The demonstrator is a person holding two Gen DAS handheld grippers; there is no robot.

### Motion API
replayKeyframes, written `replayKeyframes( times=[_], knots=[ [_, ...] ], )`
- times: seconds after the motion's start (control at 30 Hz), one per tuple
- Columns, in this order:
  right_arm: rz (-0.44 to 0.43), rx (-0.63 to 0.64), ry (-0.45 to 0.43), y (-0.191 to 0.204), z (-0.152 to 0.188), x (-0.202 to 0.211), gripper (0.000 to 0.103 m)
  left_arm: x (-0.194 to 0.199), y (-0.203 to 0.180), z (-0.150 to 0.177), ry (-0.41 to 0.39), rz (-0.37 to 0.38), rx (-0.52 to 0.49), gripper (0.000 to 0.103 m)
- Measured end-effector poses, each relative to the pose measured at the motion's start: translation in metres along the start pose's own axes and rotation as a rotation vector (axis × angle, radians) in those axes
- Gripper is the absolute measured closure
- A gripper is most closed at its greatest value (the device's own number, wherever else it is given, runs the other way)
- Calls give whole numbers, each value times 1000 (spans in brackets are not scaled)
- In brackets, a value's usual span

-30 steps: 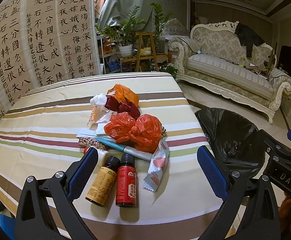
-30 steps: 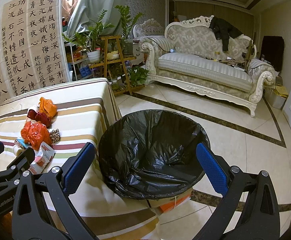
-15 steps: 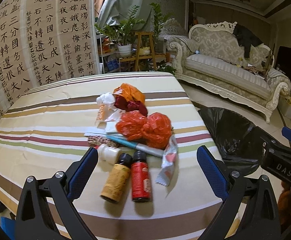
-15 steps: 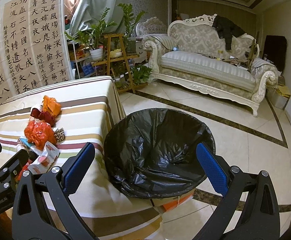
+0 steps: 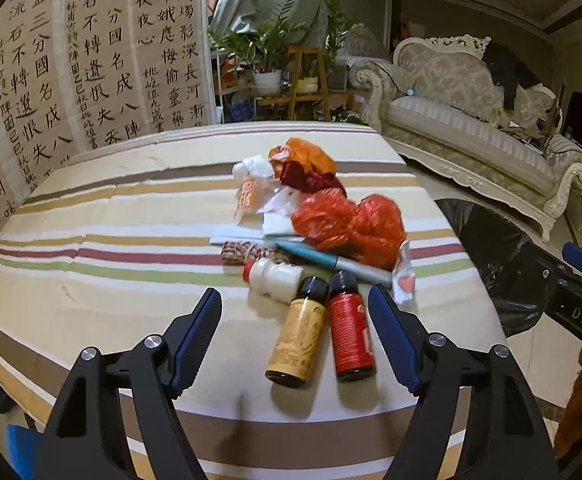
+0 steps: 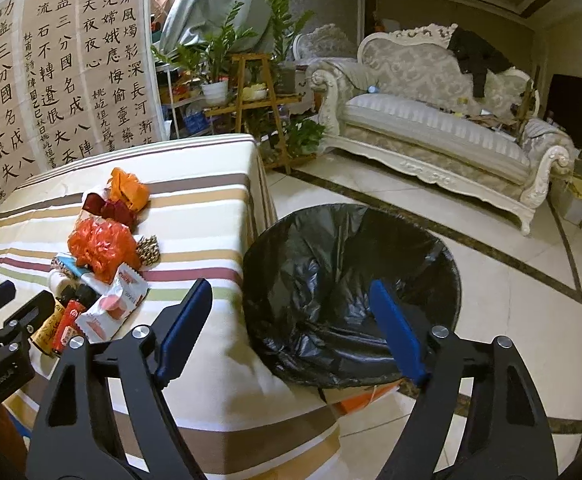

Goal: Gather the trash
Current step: 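Grasp the yellow-labelled bottle with the left tool while the right tool grasps the candy wrapper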

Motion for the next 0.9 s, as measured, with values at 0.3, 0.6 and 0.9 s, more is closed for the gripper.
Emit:
replayKeyframes(
  times=[0.3,0.6,0.9],
  knots=[
    [-15,3,13,1,1,-3,24,-12,15,10,44,-29,-9,45],
    [-32,14,25,8,3,-3,25,-21,6,13,70,-10,-45,55],
    [-49,43,42,21,6,-5,33,-19,-5,17,68,63,-60,78]
  ],
)
Point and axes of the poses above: each gripper's, at about its wrist camera, not at the fingertips, and x roughly against the way its jaws point, y to its left, z to its underside, the point moved 9 cm from there along -x, roughly the way its jaws point, and after that the axes turned 13 degrees about y, right-handed, at the moved point
